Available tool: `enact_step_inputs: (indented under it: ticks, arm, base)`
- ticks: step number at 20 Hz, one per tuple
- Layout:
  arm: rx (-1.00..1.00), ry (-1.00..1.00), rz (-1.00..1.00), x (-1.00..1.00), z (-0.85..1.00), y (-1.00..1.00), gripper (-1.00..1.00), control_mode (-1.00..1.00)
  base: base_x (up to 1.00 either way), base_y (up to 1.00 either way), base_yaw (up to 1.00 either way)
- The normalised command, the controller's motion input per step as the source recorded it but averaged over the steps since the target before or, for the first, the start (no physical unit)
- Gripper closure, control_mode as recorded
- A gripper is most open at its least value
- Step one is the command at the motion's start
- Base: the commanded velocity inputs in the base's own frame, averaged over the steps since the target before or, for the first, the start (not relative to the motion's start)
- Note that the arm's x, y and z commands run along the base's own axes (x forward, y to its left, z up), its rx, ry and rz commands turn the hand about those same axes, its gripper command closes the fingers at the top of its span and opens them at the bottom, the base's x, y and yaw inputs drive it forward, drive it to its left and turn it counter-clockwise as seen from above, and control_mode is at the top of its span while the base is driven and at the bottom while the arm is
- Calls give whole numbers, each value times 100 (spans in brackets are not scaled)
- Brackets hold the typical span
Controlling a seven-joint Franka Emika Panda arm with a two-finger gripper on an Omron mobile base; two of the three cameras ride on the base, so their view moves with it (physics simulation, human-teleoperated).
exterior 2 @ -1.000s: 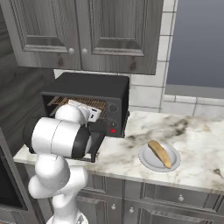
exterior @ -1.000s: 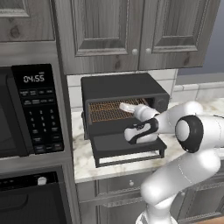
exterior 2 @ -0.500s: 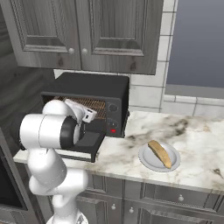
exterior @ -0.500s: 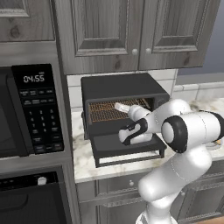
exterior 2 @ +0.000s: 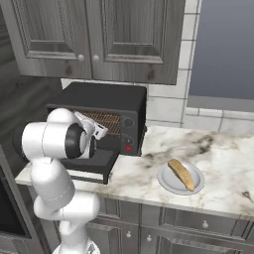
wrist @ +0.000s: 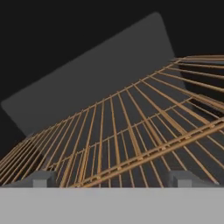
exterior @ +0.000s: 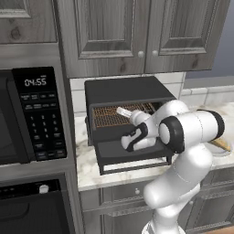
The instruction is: Pull the toaster oven rack outwards. Pick up the baguette from the plate and place it on the toaster oven rack. Close the toaster oven door fully and set the temperature to the lowest setting.
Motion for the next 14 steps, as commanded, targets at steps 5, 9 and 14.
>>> enact_step_inputs:
  ticks: [5, 9, 14]
  arm:
    - [7, 0, 0, 23, -2, 0, -100, -100]
    - [2, 1, 0, 22, 0, 0, 100, -100]
    - [0, 0, 0, 0, 0, 0, 100, -100]
  base:
    - [0, 0, 0]
    - [0, 0, 0]
    - [0, 0, 0]
